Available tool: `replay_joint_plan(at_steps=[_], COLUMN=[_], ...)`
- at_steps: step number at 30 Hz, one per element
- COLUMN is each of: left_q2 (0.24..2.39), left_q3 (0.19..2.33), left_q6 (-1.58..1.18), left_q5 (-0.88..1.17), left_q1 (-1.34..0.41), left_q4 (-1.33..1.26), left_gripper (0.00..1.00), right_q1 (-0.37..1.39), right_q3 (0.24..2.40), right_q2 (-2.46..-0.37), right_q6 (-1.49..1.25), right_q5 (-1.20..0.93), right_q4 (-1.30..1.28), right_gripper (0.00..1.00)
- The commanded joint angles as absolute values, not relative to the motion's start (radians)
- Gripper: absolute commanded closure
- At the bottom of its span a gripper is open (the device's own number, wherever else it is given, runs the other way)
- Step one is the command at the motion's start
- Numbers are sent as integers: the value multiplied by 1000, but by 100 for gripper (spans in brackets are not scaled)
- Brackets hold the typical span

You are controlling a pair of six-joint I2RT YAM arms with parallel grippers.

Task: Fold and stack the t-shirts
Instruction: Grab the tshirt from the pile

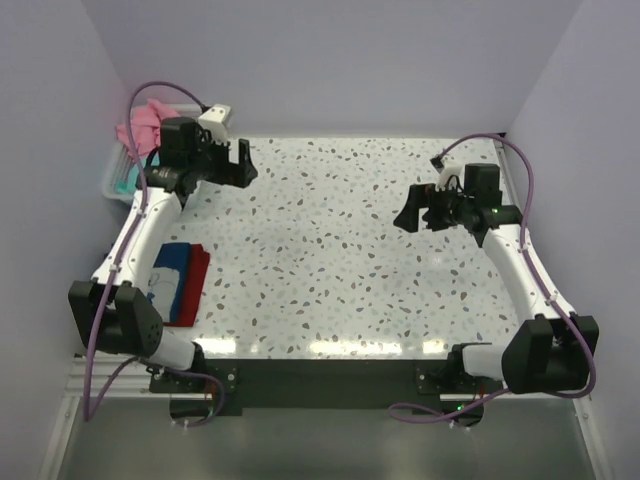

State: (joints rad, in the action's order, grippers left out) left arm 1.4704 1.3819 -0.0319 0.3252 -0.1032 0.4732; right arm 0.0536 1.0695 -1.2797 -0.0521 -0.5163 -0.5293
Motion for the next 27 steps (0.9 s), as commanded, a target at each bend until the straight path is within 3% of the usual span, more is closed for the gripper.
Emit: replay_joint_plan(at_steps=[1,4,13,27], left_q2=[1503,1581,2021,2315], left_q3=[1480,1644,2147,2178], left_q6=[40,104,244,308], left_q5=[353,403,196,5], left_q1=[-54,38,193,262], left_q4=[520,564,787,680], left_gripper=[0,0,0,0], right_q1=[48,49,49,49], right_q3=[1111,1111,1112,1074], right_q2=[-1267,-1269,-1270,-1264], right_q6=[-48,-41,-5,-8], right_q5=[-503,-495,-494,-394], right_q4=[-520,-522,-519,-512], right_gripper=[1,1,1,1])
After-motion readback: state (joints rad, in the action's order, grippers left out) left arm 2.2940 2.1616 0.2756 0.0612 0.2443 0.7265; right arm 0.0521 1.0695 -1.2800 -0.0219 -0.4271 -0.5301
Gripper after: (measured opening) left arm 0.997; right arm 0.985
